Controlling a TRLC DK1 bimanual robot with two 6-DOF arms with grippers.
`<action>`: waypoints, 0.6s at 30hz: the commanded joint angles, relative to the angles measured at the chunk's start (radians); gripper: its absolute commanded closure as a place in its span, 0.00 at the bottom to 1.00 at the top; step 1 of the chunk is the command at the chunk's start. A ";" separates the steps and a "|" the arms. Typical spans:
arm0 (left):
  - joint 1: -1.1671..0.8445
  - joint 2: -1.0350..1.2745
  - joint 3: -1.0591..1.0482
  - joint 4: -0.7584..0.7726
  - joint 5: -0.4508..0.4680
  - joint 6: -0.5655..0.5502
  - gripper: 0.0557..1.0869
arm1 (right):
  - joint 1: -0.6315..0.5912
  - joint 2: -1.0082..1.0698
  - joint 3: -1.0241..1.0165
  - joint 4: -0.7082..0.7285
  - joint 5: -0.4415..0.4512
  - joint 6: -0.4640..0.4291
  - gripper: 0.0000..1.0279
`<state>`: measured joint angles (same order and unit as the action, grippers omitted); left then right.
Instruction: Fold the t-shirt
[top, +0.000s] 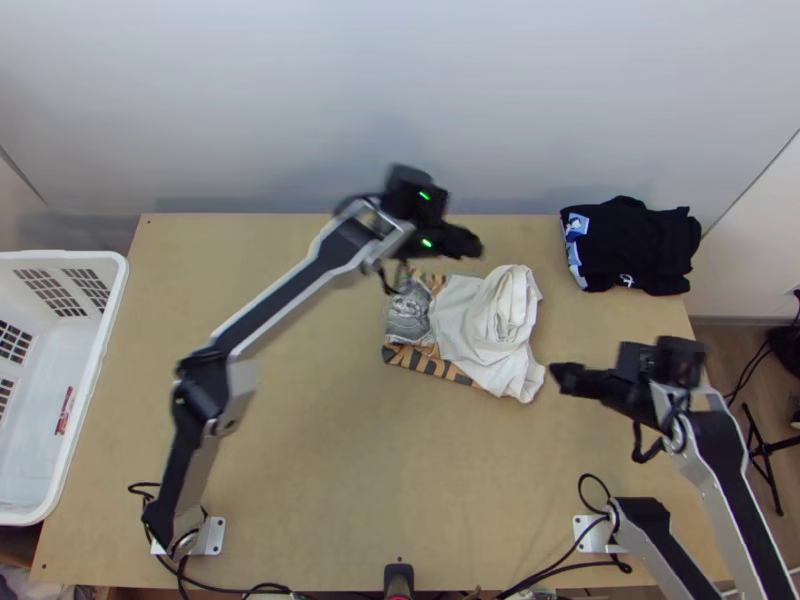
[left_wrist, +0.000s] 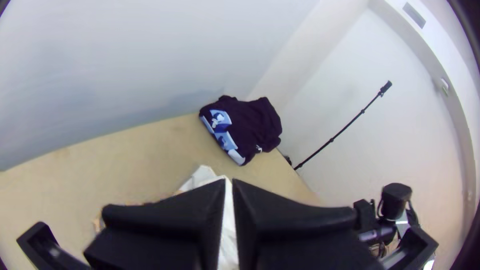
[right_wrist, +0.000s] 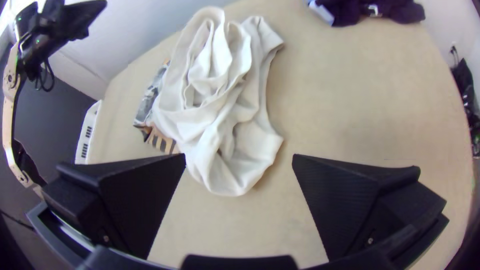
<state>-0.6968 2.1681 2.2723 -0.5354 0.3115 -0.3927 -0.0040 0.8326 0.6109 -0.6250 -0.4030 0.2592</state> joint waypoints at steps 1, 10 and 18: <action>0.083 -0.183 -0.071 -0.141 0.003 0.103 0.25 | -0.024 0.283 -0.039 -0.010 -0.211 -0.005 0.04; 0.184 -0.395 -0.249 -0.218 -0.011 0.169 0.07 | -0.059 0.623 0.135 0.197 -0.349 0.203 0.04; 0.209 -0.570 -0.435 -0.120 -0.029 0.186 0.07 | 0.055 0.807 0.234 0.464 -0.346 0.462 0.04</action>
<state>-0.5194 1.7416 1.9797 -0.7132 0.3023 -0.2295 -0.0139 1.4635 0.7555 -0.3309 -0.7277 0.5537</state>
